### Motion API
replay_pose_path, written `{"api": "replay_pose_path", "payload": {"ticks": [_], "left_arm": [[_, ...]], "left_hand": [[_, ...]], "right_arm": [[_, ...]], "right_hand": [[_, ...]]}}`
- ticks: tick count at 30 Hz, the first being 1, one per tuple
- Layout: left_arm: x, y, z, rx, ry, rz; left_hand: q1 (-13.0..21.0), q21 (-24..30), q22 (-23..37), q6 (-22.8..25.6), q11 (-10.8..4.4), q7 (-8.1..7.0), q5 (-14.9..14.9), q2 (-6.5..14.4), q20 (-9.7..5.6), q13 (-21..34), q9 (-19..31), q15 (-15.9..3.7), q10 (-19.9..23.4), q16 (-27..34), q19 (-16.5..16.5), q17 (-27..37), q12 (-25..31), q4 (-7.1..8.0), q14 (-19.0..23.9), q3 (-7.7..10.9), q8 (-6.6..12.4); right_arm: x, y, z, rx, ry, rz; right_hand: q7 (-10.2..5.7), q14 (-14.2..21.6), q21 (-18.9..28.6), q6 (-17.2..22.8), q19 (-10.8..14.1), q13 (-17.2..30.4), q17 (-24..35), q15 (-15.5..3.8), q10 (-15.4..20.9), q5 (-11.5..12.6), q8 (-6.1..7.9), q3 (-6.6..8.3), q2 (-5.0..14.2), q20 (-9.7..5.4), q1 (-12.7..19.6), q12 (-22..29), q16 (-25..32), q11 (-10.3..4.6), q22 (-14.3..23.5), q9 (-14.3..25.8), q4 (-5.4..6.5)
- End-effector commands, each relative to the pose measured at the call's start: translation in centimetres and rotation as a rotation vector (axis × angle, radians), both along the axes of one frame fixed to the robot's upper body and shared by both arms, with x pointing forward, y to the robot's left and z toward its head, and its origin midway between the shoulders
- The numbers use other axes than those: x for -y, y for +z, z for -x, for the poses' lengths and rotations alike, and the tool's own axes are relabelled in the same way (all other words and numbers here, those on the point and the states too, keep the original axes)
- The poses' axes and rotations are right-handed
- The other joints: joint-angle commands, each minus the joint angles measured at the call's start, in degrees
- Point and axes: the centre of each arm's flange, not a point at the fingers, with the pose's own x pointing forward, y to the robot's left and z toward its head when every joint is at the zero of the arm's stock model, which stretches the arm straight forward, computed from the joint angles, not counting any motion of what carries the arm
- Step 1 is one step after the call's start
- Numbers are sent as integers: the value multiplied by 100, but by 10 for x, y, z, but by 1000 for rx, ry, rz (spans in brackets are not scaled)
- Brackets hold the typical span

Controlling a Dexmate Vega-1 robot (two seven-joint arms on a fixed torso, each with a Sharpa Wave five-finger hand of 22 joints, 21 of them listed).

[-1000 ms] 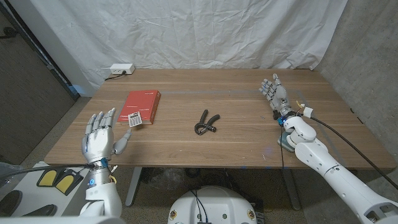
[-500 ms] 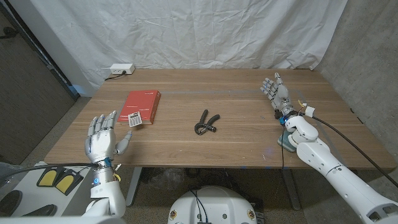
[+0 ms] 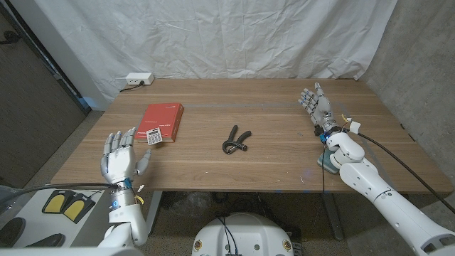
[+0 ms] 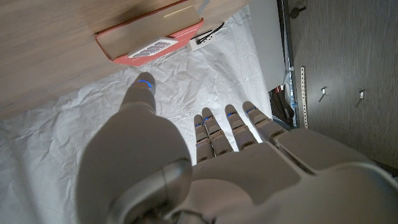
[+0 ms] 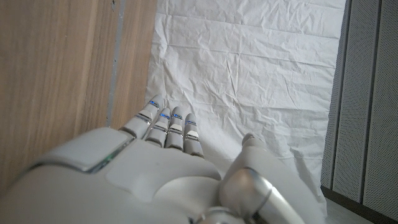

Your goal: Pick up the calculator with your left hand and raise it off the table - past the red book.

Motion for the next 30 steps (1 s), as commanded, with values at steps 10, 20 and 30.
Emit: {"api": "replay_pose_path", "payload": {"ticks": [10, 20, 30], "left_arm": [[6, 17, -27, -142, 55, -14], [11, 19, -35, -134, 58, -36], [11, 17, -46, -146, 43, -28]], "left_hand": [[148, -4, 13, -43, 29, 11, 29, 21, -562, 9, 12, -575, -6, -11, -7, 18, -13, -33, -43, -1, -10], [176, 19, 12, -63, 41, 33, 21, 21, -579, 9, 13, -558, -27, -3, 61, 18, -30, -23, -23, -10, -23], [194, 17, 12, -98, 27, 35, 16, 17, -567, 11, 13, -551, -42, -10, 65, 17, -39, -19, -38, -17, -39]], "right_arm": [[2, -3, -7, -23, 1, -4], [4, -4, -7, -23, -2, -5], [6, -6, -7, -28, 0, -7]], "right_hand": [[-36, 76, -14, 47, 67, 29, 12, 16, 48, -17, -10, -9, 71, 3, 7, -30, 2, -11, 24, 7, -24], [-26, 83, -22, 45, 71, 29, 13, 16, 48, -20, -12, -13, 73, 7, 6, -33, 2, -12, 24, 8, -27], [-27, 96, -29, 43, 74, 29, 14, 18, 51, -22, -14, -16, 76, 8, 4, -34, 4, -14, 25, 8, -29]]}}
